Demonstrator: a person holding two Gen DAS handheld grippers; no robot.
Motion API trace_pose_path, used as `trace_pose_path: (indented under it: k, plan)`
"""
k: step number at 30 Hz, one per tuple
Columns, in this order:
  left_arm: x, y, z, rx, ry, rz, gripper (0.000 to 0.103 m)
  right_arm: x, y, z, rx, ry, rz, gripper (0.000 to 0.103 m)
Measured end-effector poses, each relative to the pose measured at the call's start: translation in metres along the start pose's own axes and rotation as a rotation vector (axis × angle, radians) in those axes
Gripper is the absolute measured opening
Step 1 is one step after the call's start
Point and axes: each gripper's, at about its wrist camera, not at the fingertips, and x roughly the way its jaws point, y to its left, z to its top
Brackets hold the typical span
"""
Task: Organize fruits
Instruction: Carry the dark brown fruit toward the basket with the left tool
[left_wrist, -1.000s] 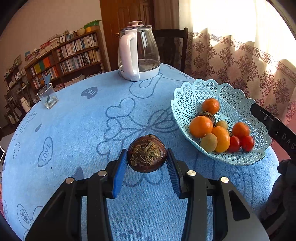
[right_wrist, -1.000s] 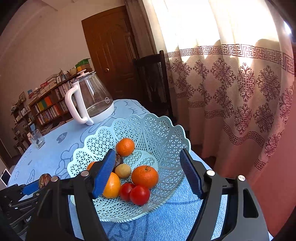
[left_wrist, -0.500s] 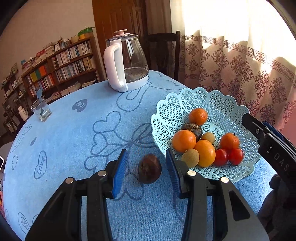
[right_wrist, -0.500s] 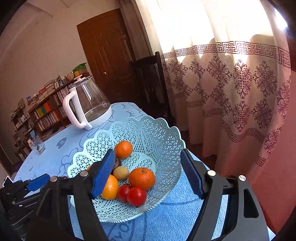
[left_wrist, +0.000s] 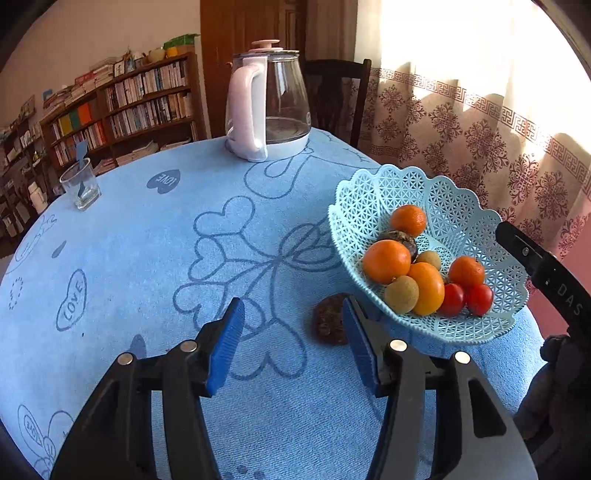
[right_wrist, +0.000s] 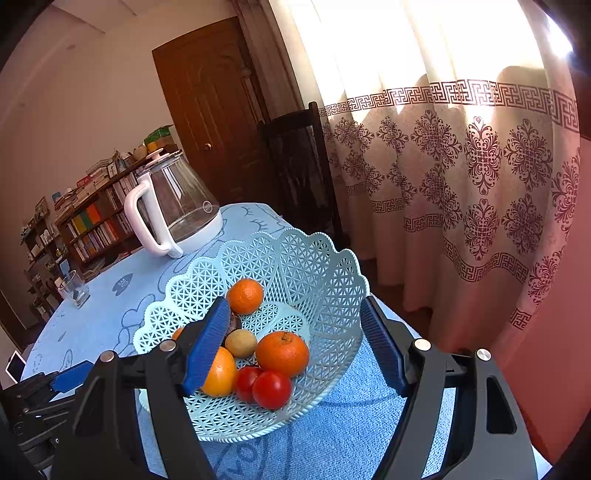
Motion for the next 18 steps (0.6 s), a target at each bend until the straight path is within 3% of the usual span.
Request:
trace_pose_path:
  k: [8,11,18]
  plan:
    - [0.001,0.037,-0.013,-0.095,0.040,-0.016,0.060,0.000,0.001,-0.001,-0.001,-0.004,-0.008,0.075]
    - [0.007,0.021,-0.012,-0.037,0.043,-0.057,0.065,0.000,0.001,-0.001,-0.002,-0.007,-0.008,0.075]
    - [0.027,-0.017,-0.013,0.109,0.048,-0.070,0.065,0.000,0.001,-0.001,-0.003,0.000,-0.002,0.075]
